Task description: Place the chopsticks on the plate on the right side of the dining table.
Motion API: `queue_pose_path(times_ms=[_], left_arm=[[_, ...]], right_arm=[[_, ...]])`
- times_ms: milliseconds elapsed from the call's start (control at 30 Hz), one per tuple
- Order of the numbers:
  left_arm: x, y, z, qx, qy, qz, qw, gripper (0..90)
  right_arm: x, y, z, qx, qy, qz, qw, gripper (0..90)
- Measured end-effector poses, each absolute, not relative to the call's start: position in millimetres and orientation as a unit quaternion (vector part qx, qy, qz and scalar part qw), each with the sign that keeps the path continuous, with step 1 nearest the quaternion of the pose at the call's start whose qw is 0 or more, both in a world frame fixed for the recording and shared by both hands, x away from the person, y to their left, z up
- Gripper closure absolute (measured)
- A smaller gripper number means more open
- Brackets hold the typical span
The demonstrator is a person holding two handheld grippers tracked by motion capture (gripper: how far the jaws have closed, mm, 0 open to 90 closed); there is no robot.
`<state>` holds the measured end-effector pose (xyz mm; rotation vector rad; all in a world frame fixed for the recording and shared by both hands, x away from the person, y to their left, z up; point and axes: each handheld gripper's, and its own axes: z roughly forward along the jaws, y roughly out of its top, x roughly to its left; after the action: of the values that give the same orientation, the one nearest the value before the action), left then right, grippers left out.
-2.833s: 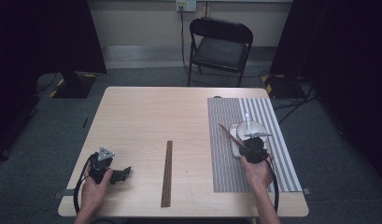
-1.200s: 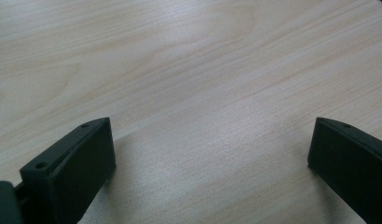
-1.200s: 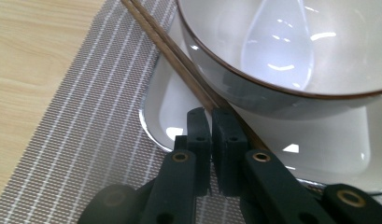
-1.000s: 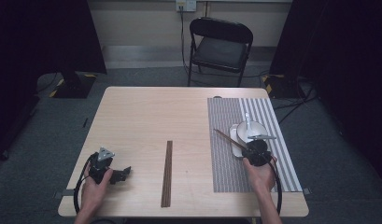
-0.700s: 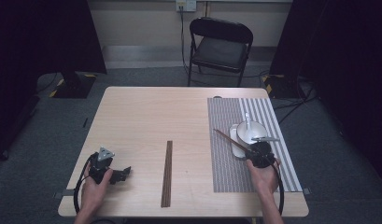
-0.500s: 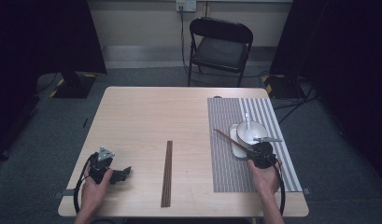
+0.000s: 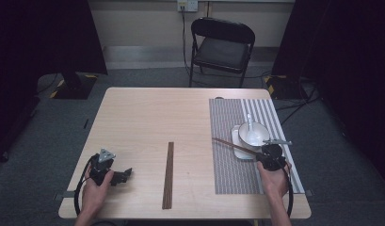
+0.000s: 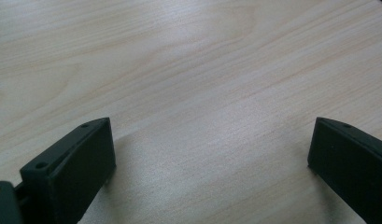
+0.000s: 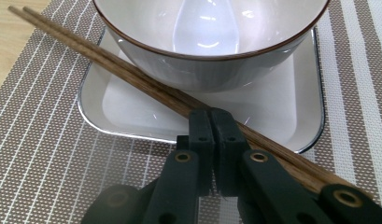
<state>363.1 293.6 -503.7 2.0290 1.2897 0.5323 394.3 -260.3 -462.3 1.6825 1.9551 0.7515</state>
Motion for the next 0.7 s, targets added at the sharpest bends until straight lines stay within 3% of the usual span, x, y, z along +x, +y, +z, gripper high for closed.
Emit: queue_pose_path(times_ms=[700], left_arm=[[363.0,293.4,-503.8,0.776,0.495,0.204,0.334,0.1]], right_arm=[[398.6,-274.4,-461.4,0.623,0.694,0.275,0.235,86.9]])
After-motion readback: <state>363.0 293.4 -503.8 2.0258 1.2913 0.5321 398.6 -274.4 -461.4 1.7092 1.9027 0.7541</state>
